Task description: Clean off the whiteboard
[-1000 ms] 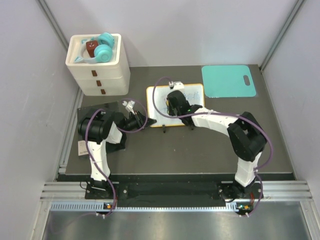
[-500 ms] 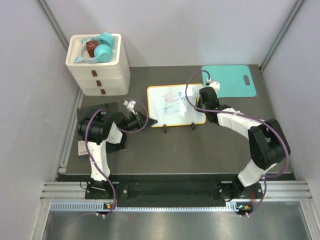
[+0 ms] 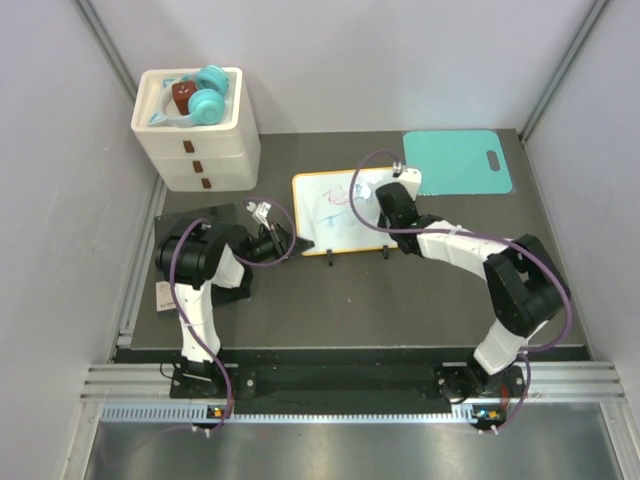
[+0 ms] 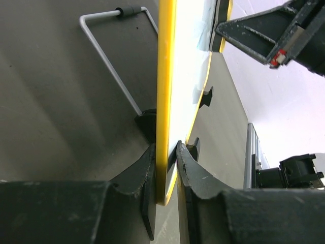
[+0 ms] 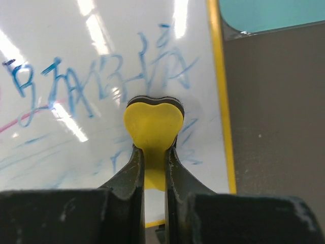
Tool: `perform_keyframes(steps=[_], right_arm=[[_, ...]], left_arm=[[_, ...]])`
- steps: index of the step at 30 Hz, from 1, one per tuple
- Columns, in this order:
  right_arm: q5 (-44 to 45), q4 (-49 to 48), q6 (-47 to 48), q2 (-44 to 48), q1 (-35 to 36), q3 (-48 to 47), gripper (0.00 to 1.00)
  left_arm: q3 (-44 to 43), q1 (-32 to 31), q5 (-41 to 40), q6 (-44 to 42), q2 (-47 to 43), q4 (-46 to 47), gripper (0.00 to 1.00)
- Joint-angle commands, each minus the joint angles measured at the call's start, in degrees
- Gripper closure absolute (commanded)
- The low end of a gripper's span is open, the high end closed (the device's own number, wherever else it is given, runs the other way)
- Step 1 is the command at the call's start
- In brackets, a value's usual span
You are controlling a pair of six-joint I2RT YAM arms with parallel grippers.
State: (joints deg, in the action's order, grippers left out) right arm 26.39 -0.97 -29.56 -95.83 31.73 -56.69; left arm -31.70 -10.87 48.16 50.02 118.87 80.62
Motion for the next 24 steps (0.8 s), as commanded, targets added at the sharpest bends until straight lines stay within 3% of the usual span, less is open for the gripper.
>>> perform_keyframes(steps=[1,4,7,15,24], right_arm=[[-2.59,12.39,-0.23,-11.12,8.34,-3.42,1.0],[-0.12,15.12,-0.5,-14.64,11.86,-8.17,1.0],[-0.72,14.86,-2.16,-15.18,10.38,-8.27,1.0],[-6.44,9.41,-3.57,-6.48,-3.31,3.67,1.0],[-4.33,8.97,-5.07,-1.29,-8.17,7.91,1.0]], left_arm=[[1.12,0.77,-2.55,-1.86,0.05,4.37,1.0],[1.12,0.77,-2.37,-1.85,0.05,4.46,1.0],[1.12,0.77,-2.28,-1.77,0.05,4.46,1.0],[1.03,0.77,-2.28,-1.77,0.22,4.63,1.0],[1.12,0.77,-2.11,-1.59,0.31,5.16,1.0]])
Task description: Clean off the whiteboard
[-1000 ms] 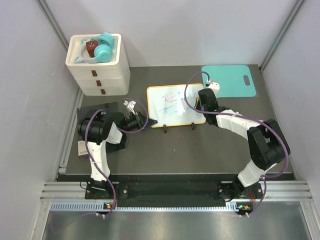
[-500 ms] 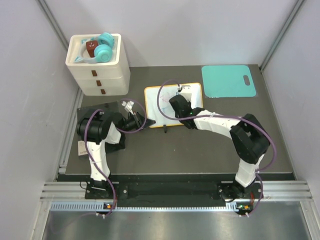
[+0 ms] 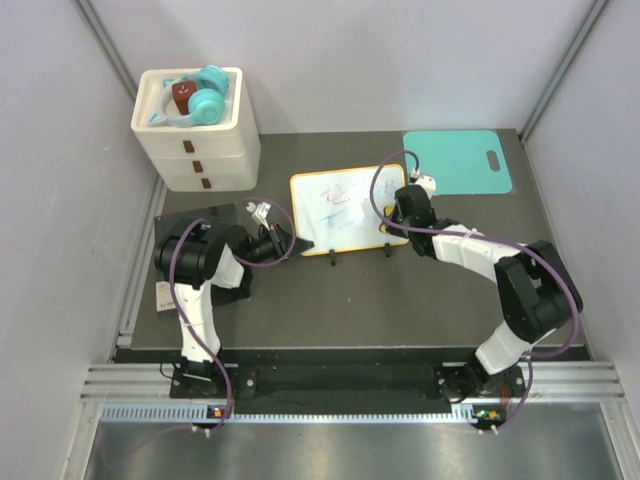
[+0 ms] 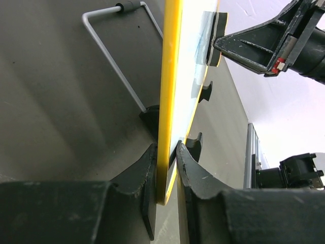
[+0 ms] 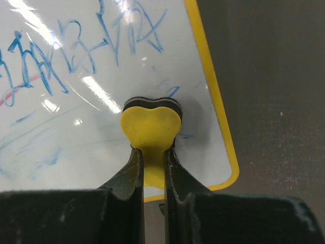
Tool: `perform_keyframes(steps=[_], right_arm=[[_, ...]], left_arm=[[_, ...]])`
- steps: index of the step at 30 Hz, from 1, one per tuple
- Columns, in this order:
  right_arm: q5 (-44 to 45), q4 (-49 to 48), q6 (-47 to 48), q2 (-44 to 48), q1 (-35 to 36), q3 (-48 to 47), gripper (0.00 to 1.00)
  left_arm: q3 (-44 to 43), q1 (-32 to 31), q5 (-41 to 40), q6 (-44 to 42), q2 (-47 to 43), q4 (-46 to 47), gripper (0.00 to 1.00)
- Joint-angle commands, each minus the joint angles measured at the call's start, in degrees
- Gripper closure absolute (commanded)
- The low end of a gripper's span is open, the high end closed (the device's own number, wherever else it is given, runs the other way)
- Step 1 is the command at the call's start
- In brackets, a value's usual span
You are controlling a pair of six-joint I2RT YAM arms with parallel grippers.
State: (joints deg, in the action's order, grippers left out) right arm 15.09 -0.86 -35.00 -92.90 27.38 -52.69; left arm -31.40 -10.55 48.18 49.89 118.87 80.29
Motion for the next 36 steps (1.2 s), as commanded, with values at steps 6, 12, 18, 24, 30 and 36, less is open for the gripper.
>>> perform_keyframes(steps=[6,12,18,24,30,36], right_arm=[[10.65,10.27,1.43,-2.9,-4.87,2.42,1.0],[13.73,10.88,2.48,-1.23,-6.19,1.8,1.0],[10.58,8.43,3.27,-2.1,-5.41,1.53,1.0],[11.01,7.02,4.59,-2.81,-0.49,-0.22,1.0],[9.79,7.19,6.96,-5.71,2.15,-4.61,1.0],[7.85,7.02,9.6,-9.22,5.23,-8.3,1.0]], left_arm=[[0.72,0.44,-2.13,-1.46,0.22,5.31,1.0],[0.72,0.44,-2.04,-1.46,0.4,5.49,1.0],[0.64,0.44,-1.87,-1.28,0.49,5.67,1.0],[0.64,0.44,-1.87,-1.2,0.57,5.67,1.0],[0.64,0.44,-1.87,-1.37,0.49,5.67,1.0],[0.37,0.35,-1.78,-1.37,0.66,5.58,1.0]])
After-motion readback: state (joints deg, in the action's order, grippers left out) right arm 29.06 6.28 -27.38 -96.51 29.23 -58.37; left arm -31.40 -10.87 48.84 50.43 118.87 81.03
